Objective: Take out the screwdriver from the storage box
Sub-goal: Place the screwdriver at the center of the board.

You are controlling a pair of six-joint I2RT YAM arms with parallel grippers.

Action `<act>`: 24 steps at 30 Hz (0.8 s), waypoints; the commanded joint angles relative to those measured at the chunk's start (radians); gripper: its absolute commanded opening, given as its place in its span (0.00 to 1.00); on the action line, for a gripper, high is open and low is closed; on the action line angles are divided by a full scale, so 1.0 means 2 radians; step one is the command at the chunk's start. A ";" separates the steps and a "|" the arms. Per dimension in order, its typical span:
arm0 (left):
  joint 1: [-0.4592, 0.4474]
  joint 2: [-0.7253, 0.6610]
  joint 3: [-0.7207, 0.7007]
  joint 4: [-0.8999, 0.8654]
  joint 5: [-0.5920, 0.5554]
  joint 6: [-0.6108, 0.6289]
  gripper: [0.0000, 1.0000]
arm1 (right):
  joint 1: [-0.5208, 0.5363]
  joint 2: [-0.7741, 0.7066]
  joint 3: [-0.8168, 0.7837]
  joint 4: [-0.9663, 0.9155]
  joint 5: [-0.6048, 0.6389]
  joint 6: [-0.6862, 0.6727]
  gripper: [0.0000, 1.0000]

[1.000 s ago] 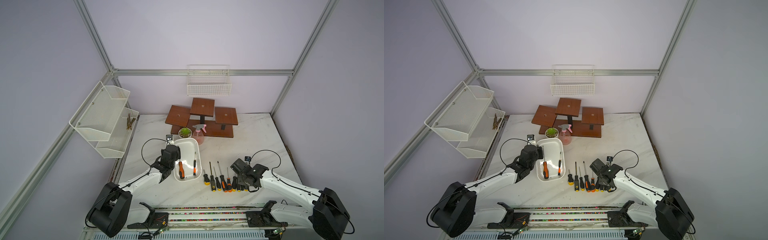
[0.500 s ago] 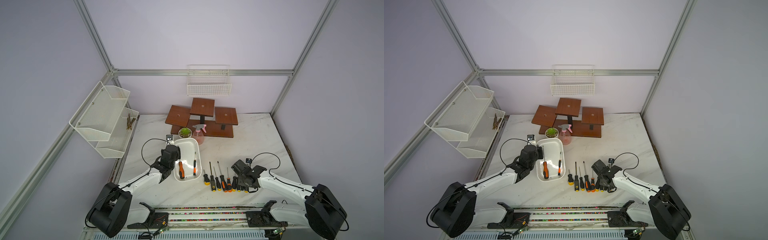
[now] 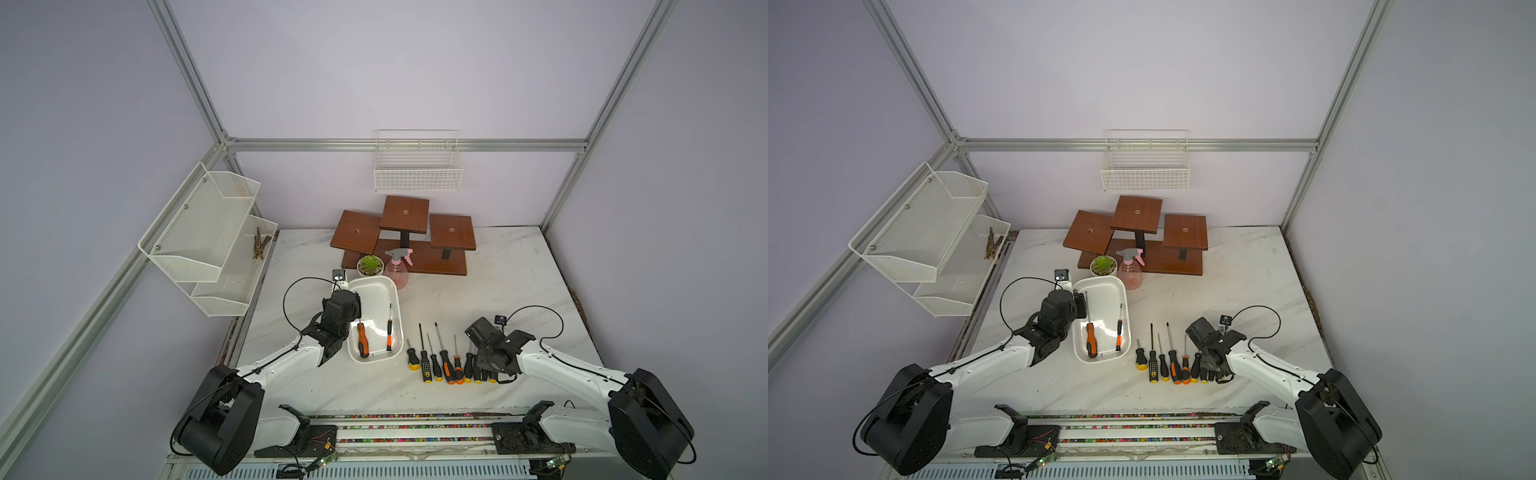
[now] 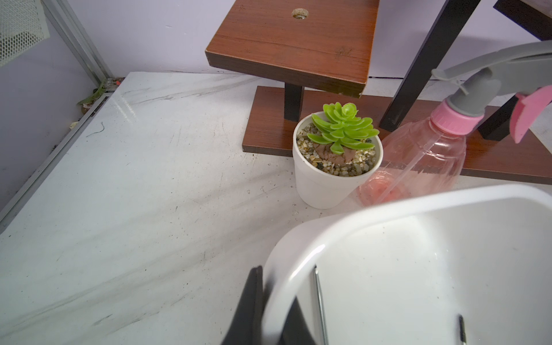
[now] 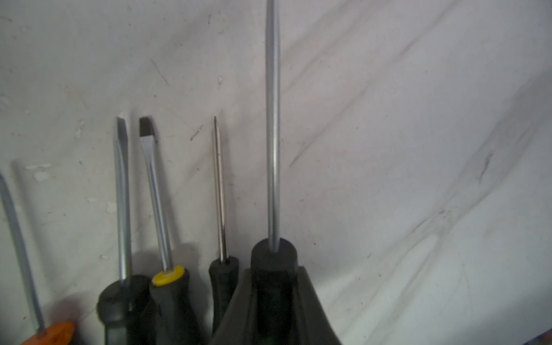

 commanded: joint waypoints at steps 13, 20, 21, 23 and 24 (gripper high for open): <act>-0.002 -0.009 0.004 0.021 -0.001 0.007 0.00 | -0.005 -0.008 0.004 0.008 0.000 0.000 0.25; -0.002 -0.012 0.002 0.019 -0.001 0.006 0.00 | -0.005 -0.011 0.007 0.007 0.000 0.000 0.30; -0.002 -0.012 0.002 0.020 0.000 0.006 0.00 | -0.005 -0.012 0.007 0.006 0.000 0.000 0.31; -0.002 -0.012 0.002 0.020 0.000 0.006 0.00 | -0.005 -0.015 0.006 0.006 0.000 0.001 0.32; -0.002 -0.012 0.002 0.020 0.000 0.006 0.00 | -0.005 -0.016 0.006 0.005 0.000 0.002 0.32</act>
